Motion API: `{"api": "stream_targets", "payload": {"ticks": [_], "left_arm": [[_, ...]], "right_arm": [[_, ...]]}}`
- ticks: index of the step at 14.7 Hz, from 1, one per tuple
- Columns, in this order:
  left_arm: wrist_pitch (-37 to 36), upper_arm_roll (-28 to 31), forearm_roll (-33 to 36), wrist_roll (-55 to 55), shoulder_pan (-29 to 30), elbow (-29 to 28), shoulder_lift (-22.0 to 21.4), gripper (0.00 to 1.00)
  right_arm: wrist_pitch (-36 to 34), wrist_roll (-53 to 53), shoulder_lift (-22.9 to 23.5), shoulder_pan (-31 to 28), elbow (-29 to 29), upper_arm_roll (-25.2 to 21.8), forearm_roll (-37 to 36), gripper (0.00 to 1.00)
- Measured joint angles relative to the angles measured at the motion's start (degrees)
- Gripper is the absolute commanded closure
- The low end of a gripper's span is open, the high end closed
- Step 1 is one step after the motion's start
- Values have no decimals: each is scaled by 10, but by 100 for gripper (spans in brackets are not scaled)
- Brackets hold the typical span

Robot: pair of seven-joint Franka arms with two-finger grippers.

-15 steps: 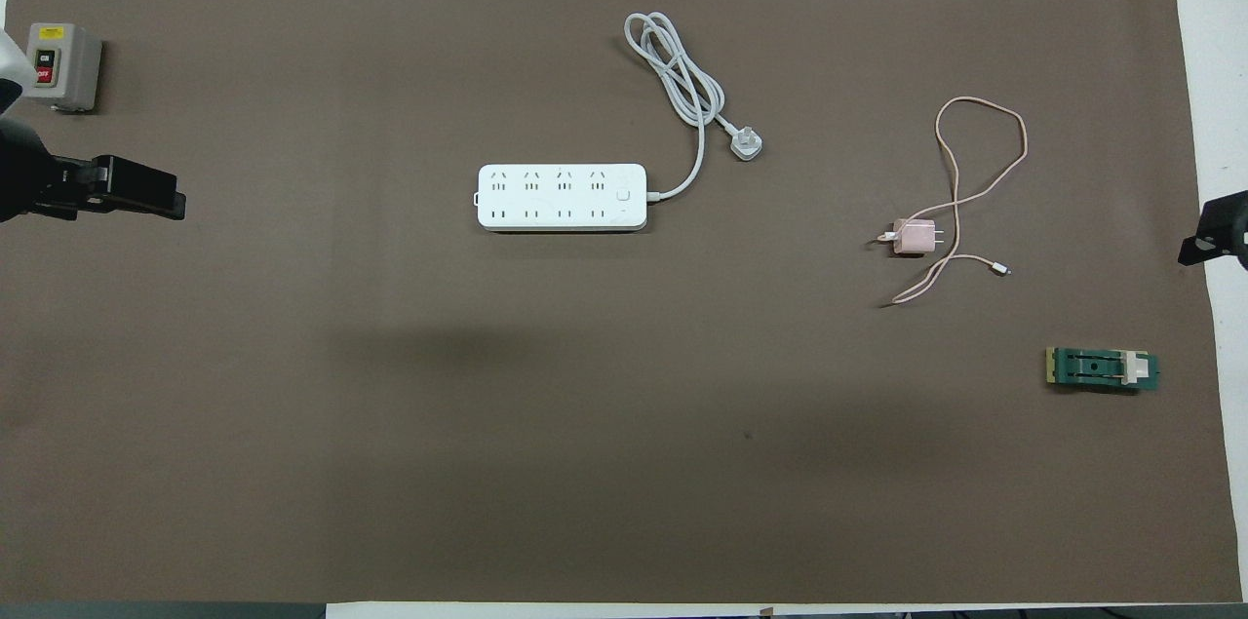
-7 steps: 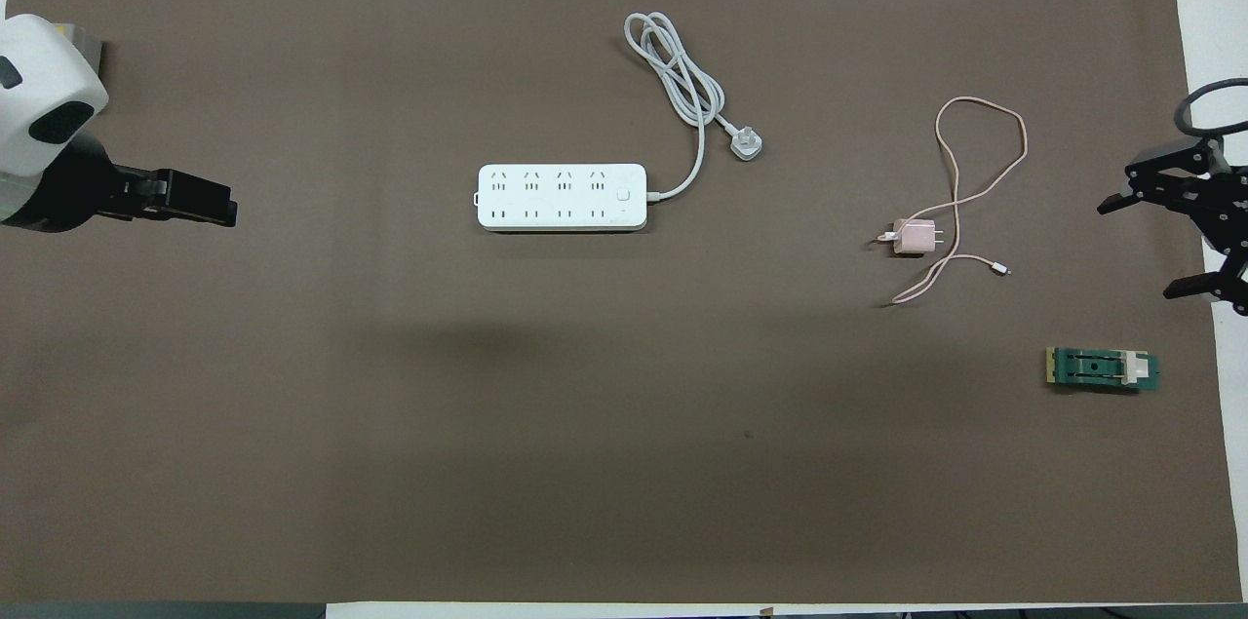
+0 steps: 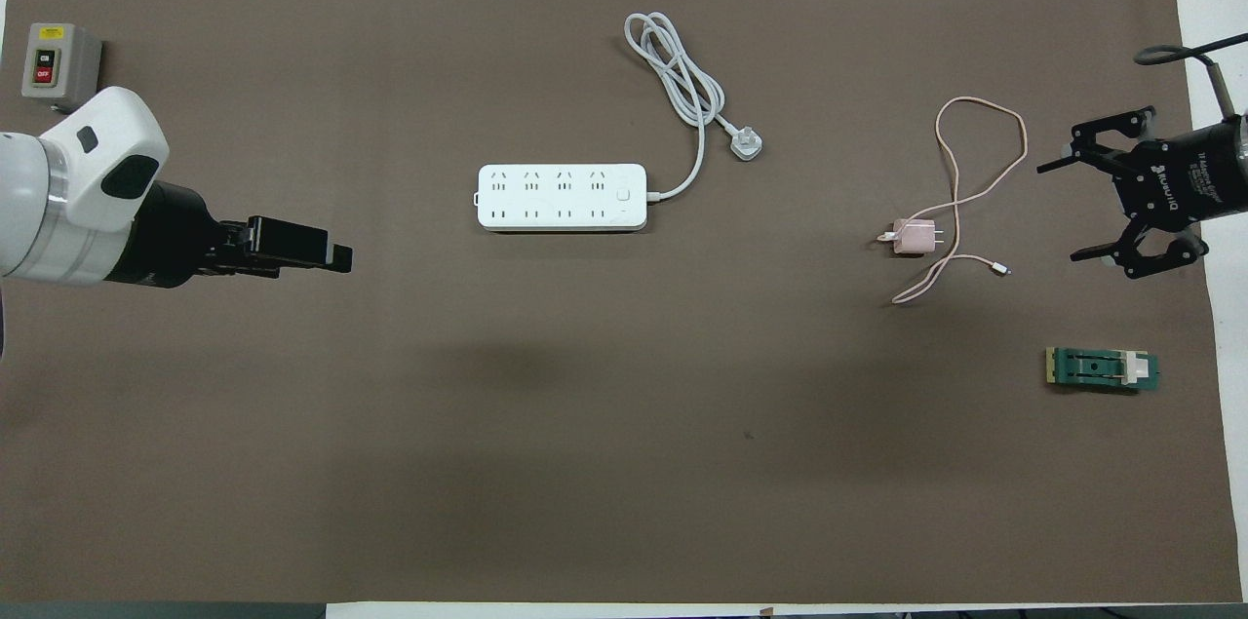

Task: Plug charger into power strip
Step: 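Move the left gripper to the power strip while the right gripper reaches the charger, then grasp the power strip with the left gripper while the right gripper grasps the charger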

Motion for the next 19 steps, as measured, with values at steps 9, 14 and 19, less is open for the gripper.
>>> {"api": "stream_targets", "payload": {"ticks": [9,14,19], "left_arm": [[8,-2,-415,214,2,-91,56,0],[9,-4,-609,313,-50,-92,138,0],[9,-6,-751,397,-116,-71,222,0]], "right_arm": [[22,82,56,0,-24,1,39,0],[27,82,100,1,-28,1,92,0],[84,55,111,2,-61,3,111,0]]}}
